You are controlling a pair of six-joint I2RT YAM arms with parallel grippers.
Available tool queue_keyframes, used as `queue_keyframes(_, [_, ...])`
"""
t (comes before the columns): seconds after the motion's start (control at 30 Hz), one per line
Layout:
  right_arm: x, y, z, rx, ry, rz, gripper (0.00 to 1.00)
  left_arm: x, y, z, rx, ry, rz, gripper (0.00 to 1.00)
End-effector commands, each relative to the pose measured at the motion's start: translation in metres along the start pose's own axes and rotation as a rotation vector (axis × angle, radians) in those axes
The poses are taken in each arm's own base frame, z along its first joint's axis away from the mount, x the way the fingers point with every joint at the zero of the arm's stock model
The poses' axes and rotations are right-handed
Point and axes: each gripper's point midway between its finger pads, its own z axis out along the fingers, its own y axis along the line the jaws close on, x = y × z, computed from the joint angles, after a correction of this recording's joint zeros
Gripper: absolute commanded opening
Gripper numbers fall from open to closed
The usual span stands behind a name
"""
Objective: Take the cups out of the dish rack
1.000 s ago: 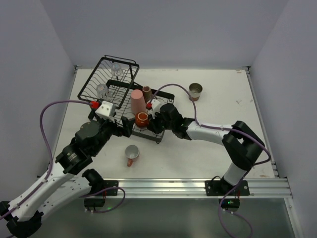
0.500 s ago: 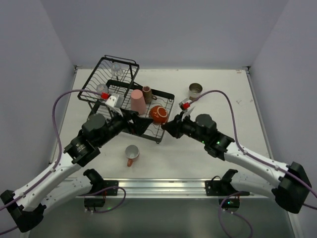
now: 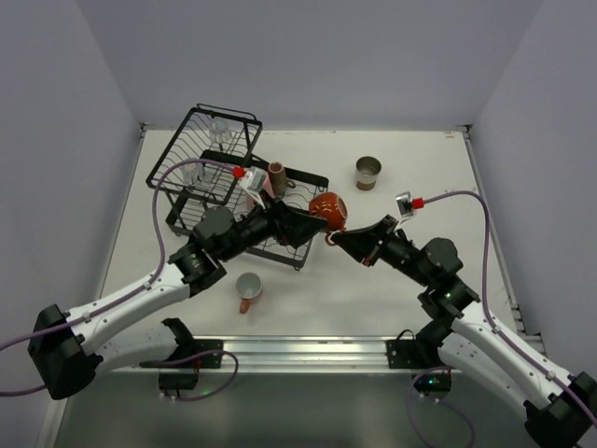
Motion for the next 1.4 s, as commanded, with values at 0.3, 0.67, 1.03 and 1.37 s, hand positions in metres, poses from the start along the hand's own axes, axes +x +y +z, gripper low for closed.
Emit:
queue_keyframes(0.3, [-0.013,0.029,-0.009,-0.139,-0.068,0.037,0.0,-0.018,-0.052,0.018,0.188,-0.12,0.003,0.26])
queue_keyframes(0.67, [-0.013,-0.032,-0.035,0.251,-0.089,-0.006,0.82,0.024,-0.015,0.055,-0.075,0.125,0.223,0.0])
queue_keyframes(1.03, [-0.058,-0.104,-0.126,0.822,-0.334,-0.141,0.83,0.126,0.043,0.039,-0.4,0.572,0.497,0.0])
queue_keyframes(1.37, [-0.088,-0.086,-0.152,0.829,-0.48,-0.161,0.79,0.206,0.076,-0.002,-0.496,0.846,0.571,0.0])
